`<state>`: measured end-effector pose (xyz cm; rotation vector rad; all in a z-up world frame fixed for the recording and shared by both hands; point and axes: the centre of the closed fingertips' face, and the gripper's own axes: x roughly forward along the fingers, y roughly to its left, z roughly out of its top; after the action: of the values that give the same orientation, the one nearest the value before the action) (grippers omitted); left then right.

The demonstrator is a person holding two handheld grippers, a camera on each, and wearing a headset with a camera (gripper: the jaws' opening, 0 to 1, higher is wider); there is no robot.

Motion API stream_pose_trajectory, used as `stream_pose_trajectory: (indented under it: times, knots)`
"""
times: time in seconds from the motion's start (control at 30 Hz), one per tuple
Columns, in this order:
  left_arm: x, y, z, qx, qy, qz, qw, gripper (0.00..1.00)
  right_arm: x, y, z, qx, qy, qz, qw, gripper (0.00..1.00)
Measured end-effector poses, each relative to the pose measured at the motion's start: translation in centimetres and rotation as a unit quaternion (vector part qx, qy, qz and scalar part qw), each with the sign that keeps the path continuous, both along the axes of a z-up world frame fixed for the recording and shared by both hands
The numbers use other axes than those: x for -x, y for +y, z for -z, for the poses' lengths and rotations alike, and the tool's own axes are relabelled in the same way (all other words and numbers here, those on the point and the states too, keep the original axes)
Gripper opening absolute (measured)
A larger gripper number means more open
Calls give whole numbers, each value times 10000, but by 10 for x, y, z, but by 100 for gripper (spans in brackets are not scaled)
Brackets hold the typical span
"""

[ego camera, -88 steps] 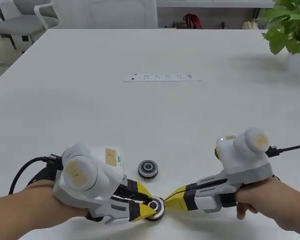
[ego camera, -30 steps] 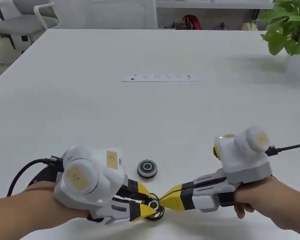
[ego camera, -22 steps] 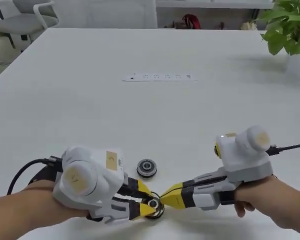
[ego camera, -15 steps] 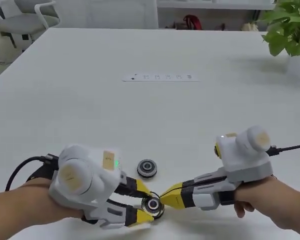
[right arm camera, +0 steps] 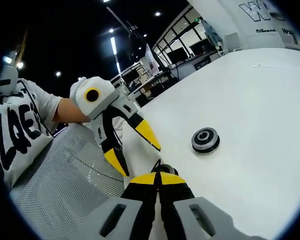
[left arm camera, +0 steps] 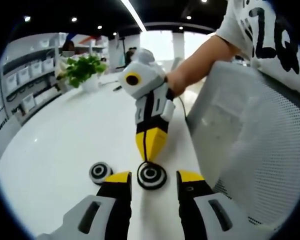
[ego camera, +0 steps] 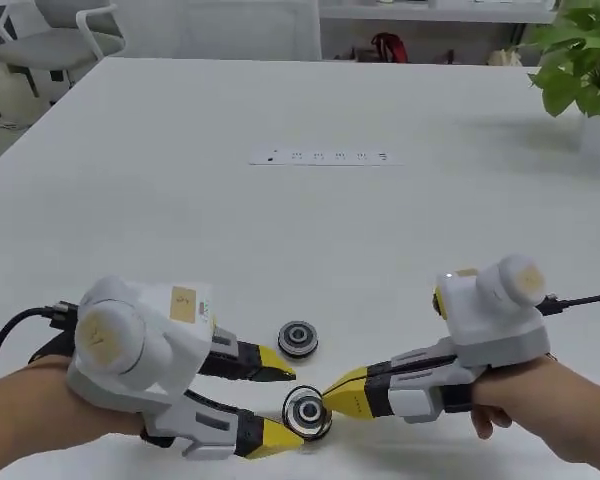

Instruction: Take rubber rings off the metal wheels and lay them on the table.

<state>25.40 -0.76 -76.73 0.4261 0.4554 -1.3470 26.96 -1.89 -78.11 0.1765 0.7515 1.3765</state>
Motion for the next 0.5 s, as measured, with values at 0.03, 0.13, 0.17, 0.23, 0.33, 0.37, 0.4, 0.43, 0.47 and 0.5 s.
stream_pose_trajectory:
  times: [0.03,0.13,0.17,0.23,0.33,0.37,0.4,0.43,0.47,0.5]
  knots:
    - [0,1,-1,19,-27,-8,10000,40,0,0,-1,-11,3,-5,10000,0]
    - [-1,5,-6,80,-61,-61,9999,42,2,1,-3,-39,20,-22,10000,0]
    - [-1,7,-8,128,-43,-96,9999,43,2,2,-3,-52,29,-30,10000,0]
    - [-1,9,-10,173,-22,-135,9998,46,3,3,-5,-76,37,-52,10000,0]
    - [3,13,-13,207,-31,-133,9997,50,4,5,-7,-100,41,-94,9999,0]
    - [4,15,-13,209,-41,-139,9997,51,5,5,-7,-110,42,-102,9999,0]
    - [4,17,-14,219,-33,-159,9996,51,5,6,-9,-127,48,-117,9998,0]
    - [4,18,-15,238,-23,-191,9995,52,6,7,-10,-140,52,-128,9998,0]
    - [4,21,-15,259,-19,-225,9994,52,6,7,-11,-148,50,-137,9998,0]
    - [4,22,-16,269,-8,-247,9993,53,6,8,-12,-159,43,-154,9997,0]
